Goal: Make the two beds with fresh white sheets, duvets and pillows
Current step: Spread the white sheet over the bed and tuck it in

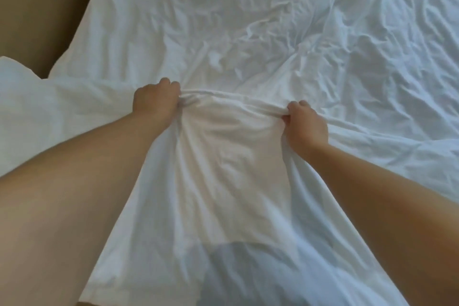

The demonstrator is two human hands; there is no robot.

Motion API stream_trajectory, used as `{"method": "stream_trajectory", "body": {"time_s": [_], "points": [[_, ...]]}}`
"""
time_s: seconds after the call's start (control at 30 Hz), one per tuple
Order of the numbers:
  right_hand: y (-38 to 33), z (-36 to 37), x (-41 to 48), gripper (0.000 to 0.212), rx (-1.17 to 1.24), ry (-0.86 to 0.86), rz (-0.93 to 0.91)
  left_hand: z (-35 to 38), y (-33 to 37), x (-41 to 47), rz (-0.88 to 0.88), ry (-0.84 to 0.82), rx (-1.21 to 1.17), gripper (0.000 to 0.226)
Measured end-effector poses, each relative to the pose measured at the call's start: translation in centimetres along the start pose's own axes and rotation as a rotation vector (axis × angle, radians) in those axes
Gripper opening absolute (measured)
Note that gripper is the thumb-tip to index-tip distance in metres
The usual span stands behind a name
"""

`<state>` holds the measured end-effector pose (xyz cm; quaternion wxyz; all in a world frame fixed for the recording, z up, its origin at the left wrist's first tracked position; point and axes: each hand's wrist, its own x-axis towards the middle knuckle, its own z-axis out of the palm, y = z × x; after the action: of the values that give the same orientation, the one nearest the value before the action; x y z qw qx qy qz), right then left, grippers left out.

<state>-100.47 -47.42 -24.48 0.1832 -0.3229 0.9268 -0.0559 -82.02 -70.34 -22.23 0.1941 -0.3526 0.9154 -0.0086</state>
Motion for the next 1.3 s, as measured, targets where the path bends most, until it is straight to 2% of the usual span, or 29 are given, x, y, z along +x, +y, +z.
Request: {"method": "stream_trajectory", "body": {"time_s": [0.07, 0.1, 0.17, 0.23, 0.3, 0.5, 0.6, 0.73, 0.8, 0.87, 0.9, 0.93, 0.97, 1.0, 1.03, 1.07, 1.1, 1.13, 1.17, 1.23, 1.3], "points": [[-0.3, -0.7, 0.5, 0.007, 0.029, 0.135, 0.045, -0.5, -0.4, 0.7, -0.016, 0.182, -0.108, 0.011], [-0.6, -0.9, 0.6, 0.006, 0.015, 0.136, 0.07, -0.5, -0.3, 1.0, -0.033, 0.2, -0.155, 0.015], [-1.5, -1.0, 0.8, 0.015, -0.057, 0.015, 0.087, 0.1, 0.6, 1.5, -0.09, 0.042, -0.22, 0.049], [-2.4, -0.7, 1.3, 0.044, -0.119, -0.101, 0.069, 1.2, 1.7, 1.7, -0.133, -0.245, -0.245, 0.094], [-3.6, -0.7, 2.6, 0.068, -0.107, -0.13, 0.059, 2.4, 2.1, 2.1, -0.147, -0.354, -0.269, 0.116], [-6.1, -1.2, 11.2, 0.099, 0.026, -0.074, 0.014, 4.3, 1.9, 5.0, -0.1, -0.405, -0.216, 0.142], [-6.0, 0.6, 15.0, 0.119, 0.003, -0.24, 0.07, 4.2, 2.1, 8.4, -0.001, -0.42, -0.229, 0.15], [-4.5, 4.6, 17.4, 0.141, -0.069, -0.375, 0.179, 3.0, 1.7, 15.1, 0.007, -0.357, -0.353, 0.142], [-5.7, 6.6, 19.5, 0.138, -0.042, -0.355, 0.219, 1.9, 1.2, 19.2, -0.041, -0.292, -0.346, 0.143], [-7.2, 7.2, 21.4, 0.123, 0.09, -0.167, 0.258, 0.6, 1.7, 23.1, -0.096, -0.261, -0.342, 0.151], [-6.3, 8.0, 23.0, 0.113, 0.085, -0.063, 0.222, 0.2, 2.3, 24.7, -0.115, -0.276, -0.341, 0.155], [-5.1, 9.2, 24.4, 0.112, 0.273, -0.026, 0.169, 0.0, 2.9, 25.8, -0.135, -0.309, -0.335, 0.158], [-4.4, 9.8, 25.3, 0.116, 0.236, 0.041, 0.049, 0.0, 3.3, 26.3, -0.164, -0.347, -0.329, 0.16], [-4.0, 10.9, 24.6, 0.112, 0.108, 0.263, 0.012, 0.2, 3.4, 26.5, -0.201, -0.384, -0.326, 0.162], [-4.0, 11.1, 22.4, 0.105, 0.173, 0.186, 0.05, 0.7, 3.3, 26.5, -0.229, -0.421, -0.323, 0.164], [-5.6, 9.2, 21.2, 0.107, 0.21, 0.119, 0.048, 1.3, 3.1, 26.5, -0.245, -0.451, -0.323, 0.165], [-6.9, 7.3, 21.0, 0.121, -0.011, -0.085, 0.006, 1.9, 3.0, 26.6, -0.26, -0.465, -0.329, 0.166], [-8.0, 5.8, 21.0, 0.129, -0.071, -0.258, 0.022, 2.1, 3.0, 27.0, -0.261, -0.471, -0.329, 0.167], [-6.9, 4.5, 21.2, 0.123, -0.101, -0.343, 0.051, 1.7, 3.3, 27.3, -0.259, -0.484, -0.345, 0.167], [-5.7, 0.6, 22.3, 0.081, 0.089, -0.072, 0.029, 1.0, 3.6, 27.7, -0.23, -0.508, -0.355, 0.165], [-6.5, -2.8, 25.0, 0.052, 0.179, 0.256, -0.048, 1.4, 3.8, 27.1, -0.232, -0.558, -0.362, 0.165]]}}
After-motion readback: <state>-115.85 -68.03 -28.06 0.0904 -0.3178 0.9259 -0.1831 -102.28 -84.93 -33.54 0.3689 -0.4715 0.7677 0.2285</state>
